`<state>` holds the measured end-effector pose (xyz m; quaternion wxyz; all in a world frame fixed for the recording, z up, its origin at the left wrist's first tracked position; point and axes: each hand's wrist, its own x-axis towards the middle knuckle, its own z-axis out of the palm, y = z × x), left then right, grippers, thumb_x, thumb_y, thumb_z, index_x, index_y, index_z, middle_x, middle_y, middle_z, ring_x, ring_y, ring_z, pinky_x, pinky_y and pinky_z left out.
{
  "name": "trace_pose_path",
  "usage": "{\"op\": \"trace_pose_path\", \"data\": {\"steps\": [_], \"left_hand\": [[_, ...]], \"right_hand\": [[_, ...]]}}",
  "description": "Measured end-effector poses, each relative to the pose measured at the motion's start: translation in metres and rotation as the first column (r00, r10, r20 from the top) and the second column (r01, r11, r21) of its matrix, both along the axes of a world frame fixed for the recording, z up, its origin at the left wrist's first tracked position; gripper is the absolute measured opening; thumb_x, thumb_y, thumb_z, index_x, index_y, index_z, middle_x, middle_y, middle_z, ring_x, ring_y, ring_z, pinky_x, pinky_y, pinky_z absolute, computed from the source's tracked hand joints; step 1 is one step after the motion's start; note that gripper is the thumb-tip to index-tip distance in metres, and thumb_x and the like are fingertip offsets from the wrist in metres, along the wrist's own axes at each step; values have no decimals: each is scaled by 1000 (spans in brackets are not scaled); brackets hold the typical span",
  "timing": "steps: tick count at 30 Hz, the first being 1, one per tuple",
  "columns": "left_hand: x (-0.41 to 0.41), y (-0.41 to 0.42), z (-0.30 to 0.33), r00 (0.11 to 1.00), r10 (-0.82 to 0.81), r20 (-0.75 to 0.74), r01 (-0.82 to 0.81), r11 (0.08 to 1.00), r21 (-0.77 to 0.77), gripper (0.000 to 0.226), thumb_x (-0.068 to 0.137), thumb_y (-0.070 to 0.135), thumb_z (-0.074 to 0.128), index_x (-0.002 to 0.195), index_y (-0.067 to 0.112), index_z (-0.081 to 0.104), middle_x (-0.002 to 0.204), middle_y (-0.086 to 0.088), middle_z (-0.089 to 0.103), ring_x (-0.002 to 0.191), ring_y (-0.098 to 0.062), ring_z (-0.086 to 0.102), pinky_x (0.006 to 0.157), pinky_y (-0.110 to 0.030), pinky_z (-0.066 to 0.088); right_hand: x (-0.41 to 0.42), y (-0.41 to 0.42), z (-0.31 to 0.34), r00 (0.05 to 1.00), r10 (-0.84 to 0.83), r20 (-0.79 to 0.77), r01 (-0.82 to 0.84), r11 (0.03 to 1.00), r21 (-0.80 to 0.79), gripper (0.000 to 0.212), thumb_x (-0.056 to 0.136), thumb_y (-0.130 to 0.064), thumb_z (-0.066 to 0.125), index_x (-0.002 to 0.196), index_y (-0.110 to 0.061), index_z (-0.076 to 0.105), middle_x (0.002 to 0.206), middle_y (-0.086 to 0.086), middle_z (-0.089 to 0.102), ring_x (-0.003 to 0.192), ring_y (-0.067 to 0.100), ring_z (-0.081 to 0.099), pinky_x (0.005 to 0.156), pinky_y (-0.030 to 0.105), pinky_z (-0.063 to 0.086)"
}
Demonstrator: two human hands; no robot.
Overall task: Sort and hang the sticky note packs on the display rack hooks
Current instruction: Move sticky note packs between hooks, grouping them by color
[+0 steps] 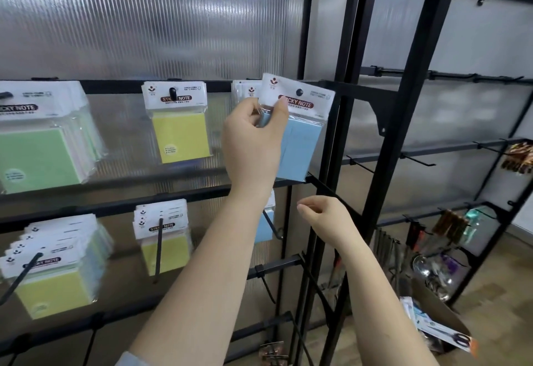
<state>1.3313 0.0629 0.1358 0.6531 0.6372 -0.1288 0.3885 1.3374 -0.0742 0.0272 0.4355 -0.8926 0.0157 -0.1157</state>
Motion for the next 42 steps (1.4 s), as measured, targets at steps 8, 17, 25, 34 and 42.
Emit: {"op": "trace_pose_path", "data": {"steps": [8, 17, 25, 34, 42], "left_hand": [[0, -6, 1, 981, 189, -35, -186, 980, 71, 43, 85, 37, 64, 62, 10, 41, 63, -12, 60, 62, -28, 57, 47, -37, 40], [39, 8, 6, 953, 281, -111, -254, 945, 206, 25, 84, 31, 66, 75, 10, 57, 68, 2, 56, 65, -17, 48, 52, -28, 32], [62, 18, 11, 927, 347, -140, -298, 912, 282, 25, 80, 36, 67, 78, 13, 59, 70, 3, 57, 75, -22, 56, 57, -30, 40], [39, 39, -7, 951, 216, -221, -129, 927, 351, 16, 95, 30, 51, 104, 18, 56, 93, 12, 56, 82, -3, 51, 67, -13, 38], [16, 86, -45, 898, 163, -410, 2, 928, 373, 15, 97, 30, 45, 101, 25, 59, 102, 6, 63, 96, -14, 61, 76, -22, 43]], "right_hand": [[0, 2, 0, 1000, 11, -13, -10, 1000, 21, 26, 95, -25, 54, 117, -17, 66, 101, -6, 64, 92, 5, 56, 66, 7, 37], [3, 4, -2, 999, 38, -24, -36, 995, 97, 22, 94, -25, 55, 111, -18, 68, 96, -7, 67, 91, 3, 58, 66, 8, 37], [15, 7, -10, 997, 53, -53, -46, 991, 123, 21, 95, -24, 55, 111, -17, 67, 98, -3, 67, 88, 3, 58, 59, 7, 35], [34, 23, -25, 994, 35, -99, -13, 978, 210, 42, 96, -20, 52, 137, -11, 50, 138, 4, 54, 128, 18, 47, 98, 25, 36], [61, 43, -48, 984, 34, -174, 28, 938, 345, 7, 97, -24, 45, 94, -28, 48, 99, -8, 52, 86, 12, 52, 57, 15, 39]]}}
